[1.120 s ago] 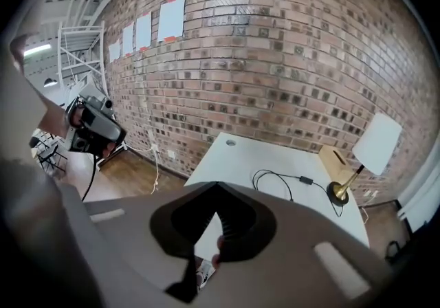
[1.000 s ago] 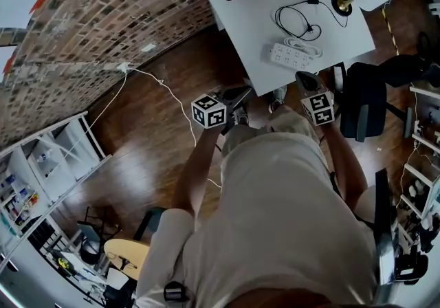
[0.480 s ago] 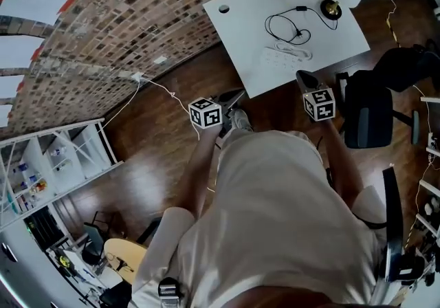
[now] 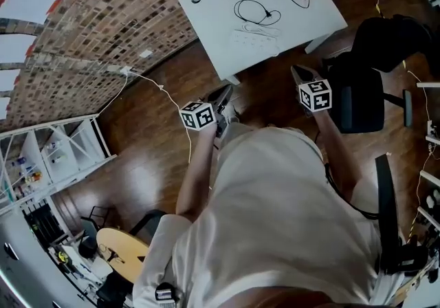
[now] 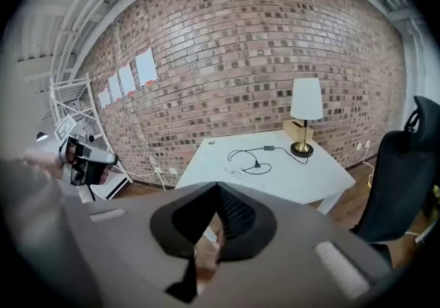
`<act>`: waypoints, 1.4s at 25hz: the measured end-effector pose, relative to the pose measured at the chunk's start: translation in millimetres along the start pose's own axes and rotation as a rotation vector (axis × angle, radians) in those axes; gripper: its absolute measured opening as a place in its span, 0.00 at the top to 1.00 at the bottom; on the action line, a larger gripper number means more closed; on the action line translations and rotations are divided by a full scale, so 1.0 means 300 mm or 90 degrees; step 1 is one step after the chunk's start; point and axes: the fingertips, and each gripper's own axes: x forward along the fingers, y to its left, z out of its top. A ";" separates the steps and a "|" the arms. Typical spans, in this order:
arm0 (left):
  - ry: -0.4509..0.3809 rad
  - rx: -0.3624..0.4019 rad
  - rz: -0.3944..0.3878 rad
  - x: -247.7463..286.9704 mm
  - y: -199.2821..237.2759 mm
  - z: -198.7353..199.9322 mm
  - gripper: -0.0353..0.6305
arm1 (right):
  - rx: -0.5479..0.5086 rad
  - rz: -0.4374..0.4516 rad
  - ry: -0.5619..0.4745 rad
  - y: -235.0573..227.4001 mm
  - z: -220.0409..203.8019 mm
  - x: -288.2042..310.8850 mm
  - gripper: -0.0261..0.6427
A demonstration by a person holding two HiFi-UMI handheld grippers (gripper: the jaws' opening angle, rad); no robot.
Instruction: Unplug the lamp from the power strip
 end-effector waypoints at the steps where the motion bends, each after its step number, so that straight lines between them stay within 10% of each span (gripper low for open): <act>1: -0.001 -0.004 0.005 -0.008 -0.020 -0.030 0.94 | -0.010 0.010 -0.003 0.007 -0.013 -0.015 0.96; 13: -0.007 -0.071 0.073 -0.110 -0.144 -0.392 0.94 | -0.018 0.038 0.076 0.019 -0.310 -0.097 0.96; 35: -0.031 0.052 0.073 -0.518 -0.006 -0.286 0.94 | 0.046 0.085 -0.059 0.538 -0.259 -0.119 0.86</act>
